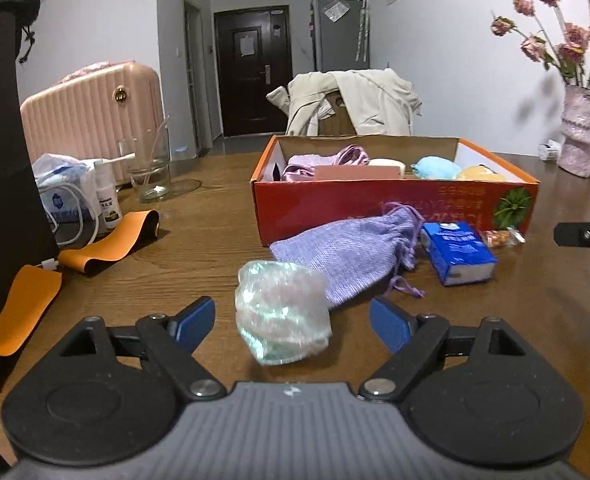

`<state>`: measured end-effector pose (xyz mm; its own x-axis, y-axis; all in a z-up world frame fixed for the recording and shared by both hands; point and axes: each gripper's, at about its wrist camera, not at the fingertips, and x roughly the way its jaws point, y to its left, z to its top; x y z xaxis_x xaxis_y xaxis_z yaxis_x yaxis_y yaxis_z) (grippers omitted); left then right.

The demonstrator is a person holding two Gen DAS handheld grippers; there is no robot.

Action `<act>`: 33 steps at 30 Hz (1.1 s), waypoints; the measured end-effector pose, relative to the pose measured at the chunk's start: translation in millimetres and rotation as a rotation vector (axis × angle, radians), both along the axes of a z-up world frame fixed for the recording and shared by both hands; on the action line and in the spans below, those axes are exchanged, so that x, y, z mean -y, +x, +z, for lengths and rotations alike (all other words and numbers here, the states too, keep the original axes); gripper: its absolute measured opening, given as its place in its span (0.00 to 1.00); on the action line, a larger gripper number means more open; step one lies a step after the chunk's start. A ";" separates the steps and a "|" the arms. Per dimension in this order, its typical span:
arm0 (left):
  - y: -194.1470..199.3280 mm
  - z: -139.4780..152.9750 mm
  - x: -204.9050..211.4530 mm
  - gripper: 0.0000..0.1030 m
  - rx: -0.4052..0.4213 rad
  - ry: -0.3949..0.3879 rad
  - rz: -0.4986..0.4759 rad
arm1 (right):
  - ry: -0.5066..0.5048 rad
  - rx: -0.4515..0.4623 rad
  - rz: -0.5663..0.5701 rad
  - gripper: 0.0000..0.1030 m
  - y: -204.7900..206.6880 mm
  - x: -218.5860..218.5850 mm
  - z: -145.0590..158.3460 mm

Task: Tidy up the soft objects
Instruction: 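Move the left gripper to the clear plastic bag while the right approaches the snack packet, then close the left gripper on the plastic bag while the right grips the snack packet, then carry the plastic bag and snack packet with both grippers over the box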

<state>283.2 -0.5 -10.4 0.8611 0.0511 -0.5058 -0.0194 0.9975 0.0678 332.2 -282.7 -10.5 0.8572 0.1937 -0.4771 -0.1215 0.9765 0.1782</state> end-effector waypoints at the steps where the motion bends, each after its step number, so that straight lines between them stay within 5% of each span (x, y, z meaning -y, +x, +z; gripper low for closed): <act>1: 5.3 -1.3 -1.0 0.84 -0.004 -0.007 0.002 | -0.001 -0.012 -0.006 0.78 12.0 0.3 -1.2; 8: 26.0 -8.2 -9.7 0.82 -0.014 -0.027 0.016 | -0.012 -0.094 0.020 0.74 74.8 -16.7 -20.6; 13: 32.7 -11.8 -17.2 0.50 -0.035 -0.034 0.024 | -0.077 -0.131 0.023 0.57 94.8 -32.9 -28.8; 18: 28.8 -13.0 -17.5 0.39 -0.034 -0.020 0.016 | -0.094 -0.132 0.026 0.41 99.0 -36.1 -32.3; 26: -0.2 -0.3 -13.4 0.36 -0.030 -0.023 -0.013 | -0.098 -0.126 0.045 0.36 83.2 -37.3 -31.9; 33: -34.5 18.3 -5.5 0.36 0.001 -0.033 -0.033 | -0.057 -0.056 0.071 0.36 13.4 -35.1 -12.1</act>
<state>248.8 5.0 7.8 0.8626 0.0059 -0.5059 0.0135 0.9993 0.0346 345.6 -247.5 -22.5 0.8143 0.2241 -0.5355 -0.1822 0.9745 0.1307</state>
